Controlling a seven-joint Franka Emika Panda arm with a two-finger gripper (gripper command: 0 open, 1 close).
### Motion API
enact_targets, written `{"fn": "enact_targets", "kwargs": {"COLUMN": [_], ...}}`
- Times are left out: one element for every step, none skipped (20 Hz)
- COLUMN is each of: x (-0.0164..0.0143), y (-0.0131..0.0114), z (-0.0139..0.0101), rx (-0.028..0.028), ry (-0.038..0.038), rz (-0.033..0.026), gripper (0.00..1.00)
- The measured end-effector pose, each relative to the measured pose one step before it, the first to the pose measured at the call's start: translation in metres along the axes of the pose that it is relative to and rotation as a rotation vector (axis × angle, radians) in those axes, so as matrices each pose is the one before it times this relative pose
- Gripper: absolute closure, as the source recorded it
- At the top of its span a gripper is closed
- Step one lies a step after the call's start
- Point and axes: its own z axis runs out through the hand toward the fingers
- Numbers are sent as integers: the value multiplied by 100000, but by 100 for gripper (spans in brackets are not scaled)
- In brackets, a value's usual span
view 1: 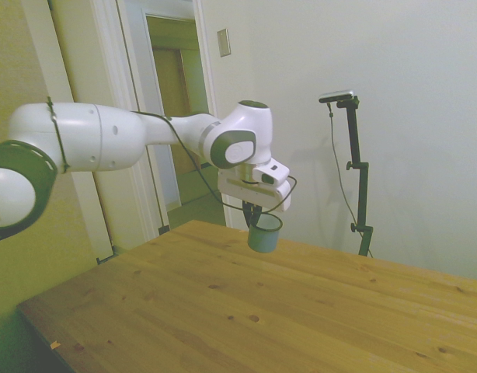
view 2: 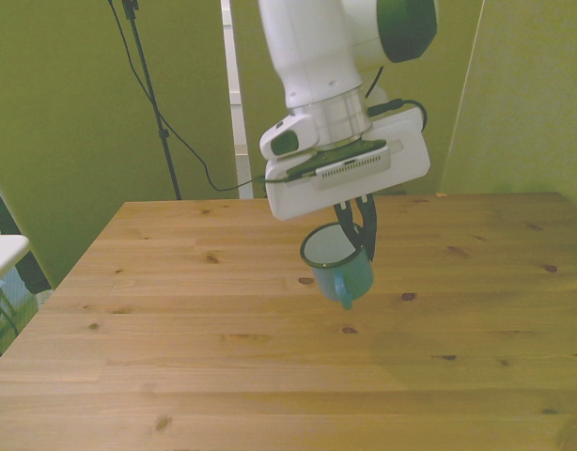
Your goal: Flip the mug upright
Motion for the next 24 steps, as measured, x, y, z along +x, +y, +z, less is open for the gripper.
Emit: {"fn": "enact_targets", "kwargs": {"x": [-878, -777, -721, -759, -782, -928, -962, -955, -962, -947, -1022, -1129, -1099, -896, -728, -429, -179, -27, 32, 24, 2, -6, -10, -6], "y": [41, 232, 328, 491, 546, 594, 642, 683, 760, 814, 887, 967, 1012, 874, 699, 501, 296, 137, 40, 26, 64, 100, 116, 98], "z": [-148, -34, 75, 231, 355, 486, 606, 656, 673, 690, 722, 789, 758, 579, 407, 211, -20, -107, -166, -63, 31, 107, 168, 220], "rx": [-1399, -1276, -1019, -812, -739, -669, -681, -450, -664, -501, -839, -718, -702, -497, -290, -287, -14, 56, 166, 51, -98, -211, -274, -256], "ry": [2637, 2742, 2692, 1688, 1510, 834, 514, 473, 656, 932, 958, 84, 319, 707, -27, -371, -2, 135, 258, 105, -43, -149, -175, 61], "rz": [288, 437, 724, 698, 594, 575, 768, 887, 764, 799, 662, 680, 366, 369, 809, 512, 326, 217, 102, 104, 148, 305, 562, 530], "gripper": [100, 100, 100, 100, 100, 100, 100, 100, 100, 100, 100, 100, 100, 100, 100, 100, 100, 100, 100, 100, 100, 100, 100, 100]}}
